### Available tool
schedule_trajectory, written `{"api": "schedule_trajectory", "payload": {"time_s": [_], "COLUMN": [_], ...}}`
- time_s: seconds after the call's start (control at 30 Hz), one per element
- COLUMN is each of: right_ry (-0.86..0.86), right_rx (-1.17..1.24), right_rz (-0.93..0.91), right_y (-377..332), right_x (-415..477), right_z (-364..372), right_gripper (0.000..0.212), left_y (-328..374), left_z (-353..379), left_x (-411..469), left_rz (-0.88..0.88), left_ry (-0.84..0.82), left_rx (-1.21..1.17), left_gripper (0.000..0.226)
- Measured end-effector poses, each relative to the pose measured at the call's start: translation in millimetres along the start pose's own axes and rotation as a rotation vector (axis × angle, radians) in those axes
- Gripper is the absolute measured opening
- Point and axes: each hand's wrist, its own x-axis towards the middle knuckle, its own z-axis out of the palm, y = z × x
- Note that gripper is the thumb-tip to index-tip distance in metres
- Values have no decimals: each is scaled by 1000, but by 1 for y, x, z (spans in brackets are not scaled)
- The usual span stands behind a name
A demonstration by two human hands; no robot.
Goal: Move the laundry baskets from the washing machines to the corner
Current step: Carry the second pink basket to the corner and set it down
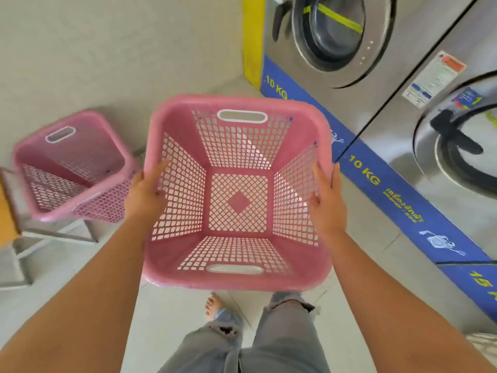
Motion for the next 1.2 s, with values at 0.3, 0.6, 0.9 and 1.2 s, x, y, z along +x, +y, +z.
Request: {"api": "schedule_trajectory", "payload": {"time_s": [0.3,0.6,0.9,1.2], "right_ry": [-10,62,43,-167], "right_rx": [66,268,352,192], "right_rz": [-398,-664,-739,-696], "right_y": [-178,-328,-409,-482], "right_x": [-15,-29,6,101], "right_z": [87,137,217,328], "right_gripper": [80,79,74,72], "left_y": [-147,-224,-281,-366], "left_z": [-122,-224,-253,-237], "left_x": [-42,-60,-10,132], "left_rz": [-265,-380,-433,-561], "left_ry": [423,759,901,691], "left_rx": [-178,-203,-167,-198], "left_gripper": [81,77,77,73]}}
